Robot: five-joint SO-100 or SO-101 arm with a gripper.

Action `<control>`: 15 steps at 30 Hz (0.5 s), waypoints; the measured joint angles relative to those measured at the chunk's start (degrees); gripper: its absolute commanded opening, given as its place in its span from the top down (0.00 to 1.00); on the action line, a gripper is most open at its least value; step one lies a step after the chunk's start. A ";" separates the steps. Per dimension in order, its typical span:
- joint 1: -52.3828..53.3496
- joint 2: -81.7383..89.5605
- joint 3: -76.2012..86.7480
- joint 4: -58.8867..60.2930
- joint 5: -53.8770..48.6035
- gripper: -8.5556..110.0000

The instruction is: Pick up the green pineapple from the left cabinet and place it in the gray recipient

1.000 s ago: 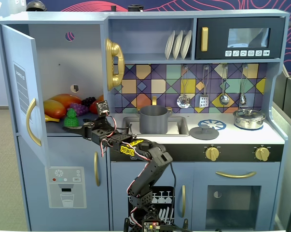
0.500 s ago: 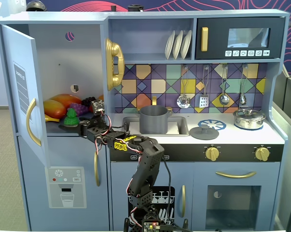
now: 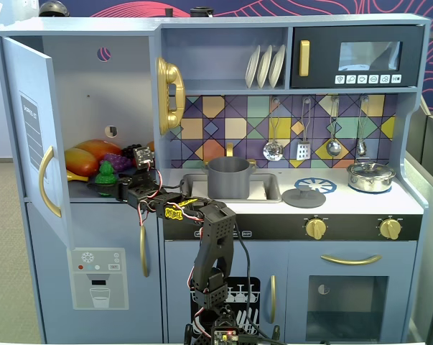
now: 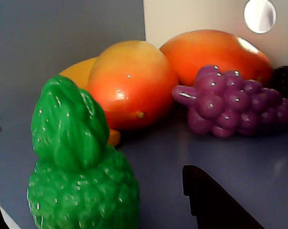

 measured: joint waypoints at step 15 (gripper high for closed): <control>-2.55 -3.43 -3.60 2.81 -0.18 0.93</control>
